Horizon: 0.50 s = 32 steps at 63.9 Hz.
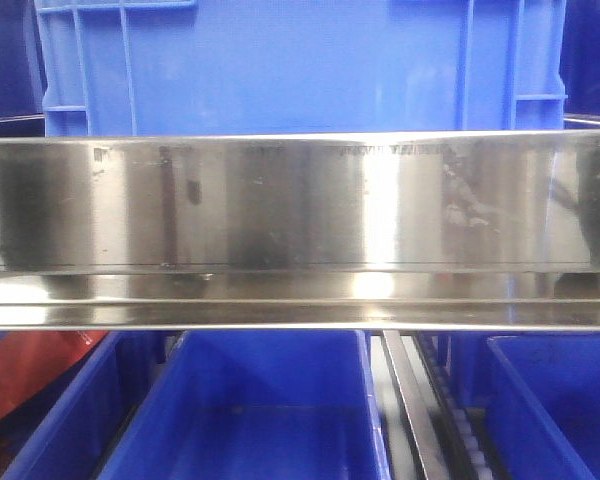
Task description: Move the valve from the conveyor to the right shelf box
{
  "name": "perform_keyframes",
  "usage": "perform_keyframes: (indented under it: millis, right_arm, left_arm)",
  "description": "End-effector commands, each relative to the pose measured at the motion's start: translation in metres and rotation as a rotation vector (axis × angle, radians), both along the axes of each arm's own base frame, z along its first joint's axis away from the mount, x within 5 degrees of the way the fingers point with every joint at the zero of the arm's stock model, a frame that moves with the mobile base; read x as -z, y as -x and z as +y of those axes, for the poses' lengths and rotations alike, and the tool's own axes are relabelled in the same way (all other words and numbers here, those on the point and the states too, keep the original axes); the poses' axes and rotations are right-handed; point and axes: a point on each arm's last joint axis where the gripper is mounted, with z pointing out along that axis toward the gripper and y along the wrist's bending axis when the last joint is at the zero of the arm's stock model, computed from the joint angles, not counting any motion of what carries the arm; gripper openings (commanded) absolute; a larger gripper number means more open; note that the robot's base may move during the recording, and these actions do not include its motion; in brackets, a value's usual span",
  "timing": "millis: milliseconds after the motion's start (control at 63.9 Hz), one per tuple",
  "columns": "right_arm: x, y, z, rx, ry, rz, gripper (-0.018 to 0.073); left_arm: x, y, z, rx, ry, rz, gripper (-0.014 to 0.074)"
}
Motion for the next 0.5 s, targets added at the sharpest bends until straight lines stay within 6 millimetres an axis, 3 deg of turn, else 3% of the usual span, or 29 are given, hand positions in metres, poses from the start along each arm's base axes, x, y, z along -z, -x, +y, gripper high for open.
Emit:
perform_keyframes:
  millis: [0, 203, 485]
  right_arm:
    - [-0.002, 0.0, -0.001, 0.006, -0.006, -0.032, -0.0162]
    - [-0.002, 0.0, -0.001, 0.006, -0.006, -0.032, -0.0162]
    - [-0.002, 0.0, -0.001, 0.006, -0.006, -0.032, -0.0162]
  left_arm:
    - [0.003, 0.002, 0.004, -0.046, -0.027, -0.026, -0.0111]
    - [0.027, 0.006, 0.014, -0.182, 0.031, -0.001, -0.0111]
    - [0.084, 0.009, 0.024, -0.353, 0.018, 0.046, -0.0111]
